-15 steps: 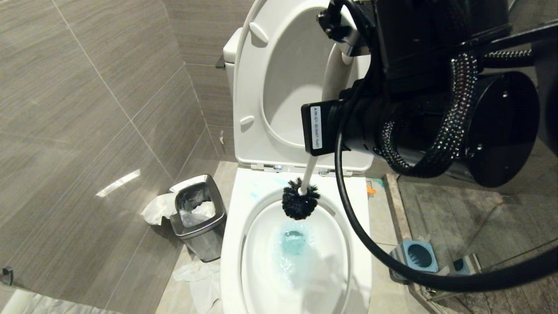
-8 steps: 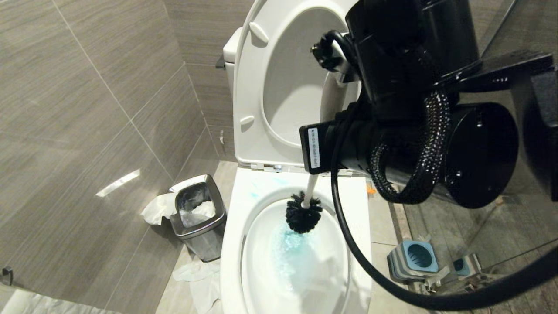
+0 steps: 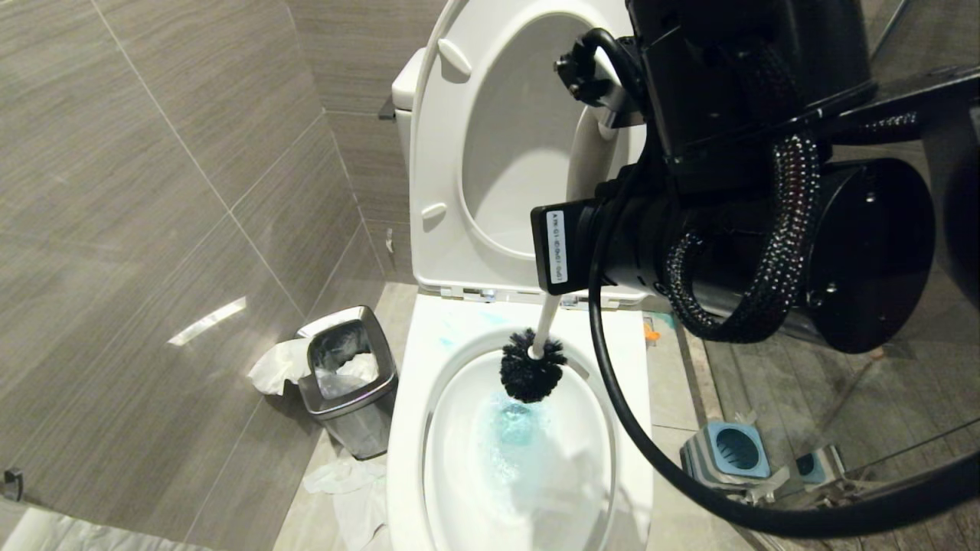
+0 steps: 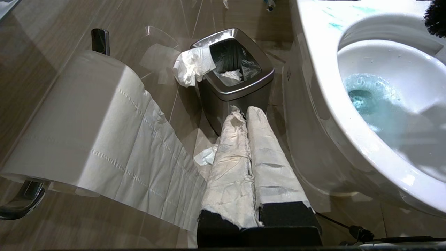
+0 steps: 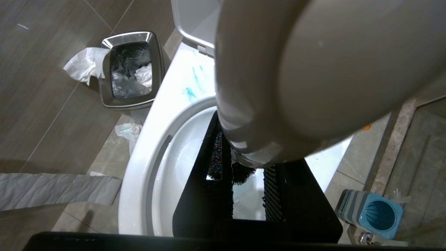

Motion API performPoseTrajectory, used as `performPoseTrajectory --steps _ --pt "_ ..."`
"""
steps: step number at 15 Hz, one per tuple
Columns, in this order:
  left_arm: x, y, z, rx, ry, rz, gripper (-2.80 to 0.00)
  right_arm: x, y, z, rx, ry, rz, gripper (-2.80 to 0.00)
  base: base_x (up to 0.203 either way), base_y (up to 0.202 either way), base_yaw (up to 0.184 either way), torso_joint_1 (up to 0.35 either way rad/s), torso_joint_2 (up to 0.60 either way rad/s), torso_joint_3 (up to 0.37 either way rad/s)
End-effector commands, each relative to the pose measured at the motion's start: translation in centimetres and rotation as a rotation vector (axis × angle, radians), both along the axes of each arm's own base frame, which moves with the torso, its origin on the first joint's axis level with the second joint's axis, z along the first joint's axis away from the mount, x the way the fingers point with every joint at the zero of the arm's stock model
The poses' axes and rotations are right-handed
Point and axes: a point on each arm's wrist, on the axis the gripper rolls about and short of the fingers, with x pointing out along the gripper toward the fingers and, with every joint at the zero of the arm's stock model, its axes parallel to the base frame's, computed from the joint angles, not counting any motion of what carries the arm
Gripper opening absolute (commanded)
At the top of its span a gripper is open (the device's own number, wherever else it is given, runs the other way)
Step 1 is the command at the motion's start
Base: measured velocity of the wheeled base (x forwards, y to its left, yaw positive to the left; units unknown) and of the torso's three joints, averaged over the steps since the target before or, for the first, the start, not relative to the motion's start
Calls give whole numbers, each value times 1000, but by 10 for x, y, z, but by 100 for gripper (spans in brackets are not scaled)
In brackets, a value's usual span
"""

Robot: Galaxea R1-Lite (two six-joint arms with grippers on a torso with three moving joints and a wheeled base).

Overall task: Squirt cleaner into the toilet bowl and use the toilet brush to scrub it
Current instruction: Put the toilet brush back

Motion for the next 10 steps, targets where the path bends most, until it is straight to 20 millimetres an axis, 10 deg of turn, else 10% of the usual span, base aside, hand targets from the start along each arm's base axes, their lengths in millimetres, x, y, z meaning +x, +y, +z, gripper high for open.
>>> performPoseTrajectory --steps 1,10 --pt "0 0 0 0 1 1 -280 -1 0 -1 -3 1 -1 -280 0 0 0 0 0 0" --pt "0 0 0 0 1 0 -280 10 -11 2 -13 -10 -49 -280 0 0 0 0 0 0"
